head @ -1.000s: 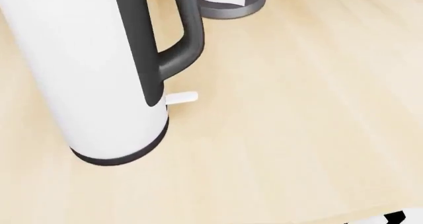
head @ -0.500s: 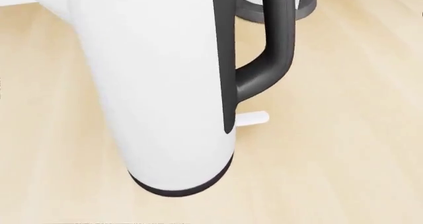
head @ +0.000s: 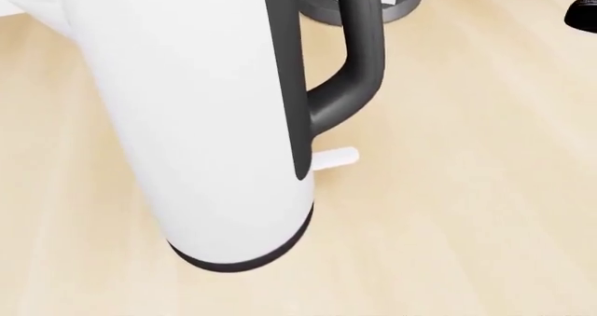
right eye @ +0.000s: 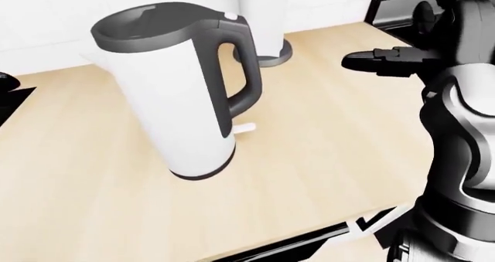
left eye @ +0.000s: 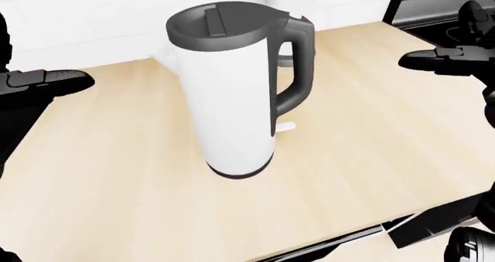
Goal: Press the button to open the lid of the electric kettle.
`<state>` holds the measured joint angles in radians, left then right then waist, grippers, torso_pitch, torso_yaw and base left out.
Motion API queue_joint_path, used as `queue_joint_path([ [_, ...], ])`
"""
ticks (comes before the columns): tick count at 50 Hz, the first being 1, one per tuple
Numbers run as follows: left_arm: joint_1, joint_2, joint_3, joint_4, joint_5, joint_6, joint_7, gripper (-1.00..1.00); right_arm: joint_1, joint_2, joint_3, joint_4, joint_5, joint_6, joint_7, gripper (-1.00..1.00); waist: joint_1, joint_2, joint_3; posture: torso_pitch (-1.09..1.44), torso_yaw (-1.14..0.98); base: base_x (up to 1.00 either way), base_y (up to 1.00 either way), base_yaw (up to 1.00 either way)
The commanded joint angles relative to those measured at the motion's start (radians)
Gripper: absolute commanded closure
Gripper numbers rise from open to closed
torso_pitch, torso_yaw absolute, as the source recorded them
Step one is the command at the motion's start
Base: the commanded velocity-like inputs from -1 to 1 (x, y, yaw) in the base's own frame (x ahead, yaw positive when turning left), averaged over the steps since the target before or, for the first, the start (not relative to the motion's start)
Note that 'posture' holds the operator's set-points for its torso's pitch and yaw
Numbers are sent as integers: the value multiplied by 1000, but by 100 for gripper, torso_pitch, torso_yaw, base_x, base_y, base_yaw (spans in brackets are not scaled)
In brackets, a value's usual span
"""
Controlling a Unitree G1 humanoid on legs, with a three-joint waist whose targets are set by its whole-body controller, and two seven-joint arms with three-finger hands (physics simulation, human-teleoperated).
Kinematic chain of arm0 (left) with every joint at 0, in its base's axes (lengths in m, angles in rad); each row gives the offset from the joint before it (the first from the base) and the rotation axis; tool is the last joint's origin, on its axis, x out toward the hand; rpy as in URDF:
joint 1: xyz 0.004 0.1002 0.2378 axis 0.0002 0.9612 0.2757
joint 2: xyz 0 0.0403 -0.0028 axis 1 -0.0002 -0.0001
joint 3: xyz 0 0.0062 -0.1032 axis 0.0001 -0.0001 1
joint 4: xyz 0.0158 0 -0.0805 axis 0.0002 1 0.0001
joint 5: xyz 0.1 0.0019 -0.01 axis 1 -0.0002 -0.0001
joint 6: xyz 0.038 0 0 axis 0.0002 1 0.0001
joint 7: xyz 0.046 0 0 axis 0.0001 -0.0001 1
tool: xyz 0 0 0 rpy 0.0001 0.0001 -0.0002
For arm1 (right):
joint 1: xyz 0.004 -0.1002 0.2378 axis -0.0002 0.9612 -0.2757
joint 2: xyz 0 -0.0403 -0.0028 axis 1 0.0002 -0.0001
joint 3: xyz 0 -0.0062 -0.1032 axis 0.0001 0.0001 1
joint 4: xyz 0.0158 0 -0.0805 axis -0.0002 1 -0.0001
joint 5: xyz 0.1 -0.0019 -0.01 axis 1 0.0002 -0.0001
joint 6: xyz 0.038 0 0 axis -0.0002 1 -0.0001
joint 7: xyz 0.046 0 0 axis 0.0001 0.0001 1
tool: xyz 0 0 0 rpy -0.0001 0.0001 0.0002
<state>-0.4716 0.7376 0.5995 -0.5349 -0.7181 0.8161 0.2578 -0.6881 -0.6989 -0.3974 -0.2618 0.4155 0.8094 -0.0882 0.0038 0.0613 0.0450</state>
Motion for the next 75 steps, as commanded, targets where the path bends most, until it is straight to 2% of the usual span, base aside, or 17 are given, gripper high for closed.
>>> queue_joint_path([
  [1,-15,4,8,-17,-4,-15,8,-100,-42,-17,-12,-16,-24,-25,16,-100,-2,-14,-23,-3,0,0,0,0],
  [11,-30,8,8,-15,-27,11,25,-100,-93,-6,14,29,-91,-37,60,-100,-3,-20,-76,-13,0,0,0,0],
  [22,-22,21,11,-12,-46,-3,36,-100,-166,17,62,117,-158,-69,99,-100,-4,-30,-151,-24,0,0,0,0],
  [30,-8,20,10,-19,-40,-5,30,-100,-237,41,95,196,-212,-98,129,-100,-5,-24,-211,-31,0,0,0,0],
  [36,-12,18,13,-18,-36,-7,29,-100,-296,56,113,270,-239,-114,134,-100,-5,-19,-240,-31,0,0,0,0],
  [44,-24,23,10,-17,-52,-5,41,-100,-350,76,139,353,-280,-151,161,-100,-7,-17,-254,-31,0,0,0,0],
  [54,-31,27,0,-14,-69,6,53,-100,-449,95,176,515,-345,-229,190,-100,-8,-11,-253,-31,0,0,0,0],
  [65,-34,29,1,-17,-74,18,57,-100,-571,149,221,809,-443,-404,229,-100,-12,0,-250,-31,0,0,0,0],
  [75,-32,29,2,-22,-84,21,64,-100,-736,177,248,1128,-510,-552,253,-100,-16,11,-248,-31,0,0,0,0],
])
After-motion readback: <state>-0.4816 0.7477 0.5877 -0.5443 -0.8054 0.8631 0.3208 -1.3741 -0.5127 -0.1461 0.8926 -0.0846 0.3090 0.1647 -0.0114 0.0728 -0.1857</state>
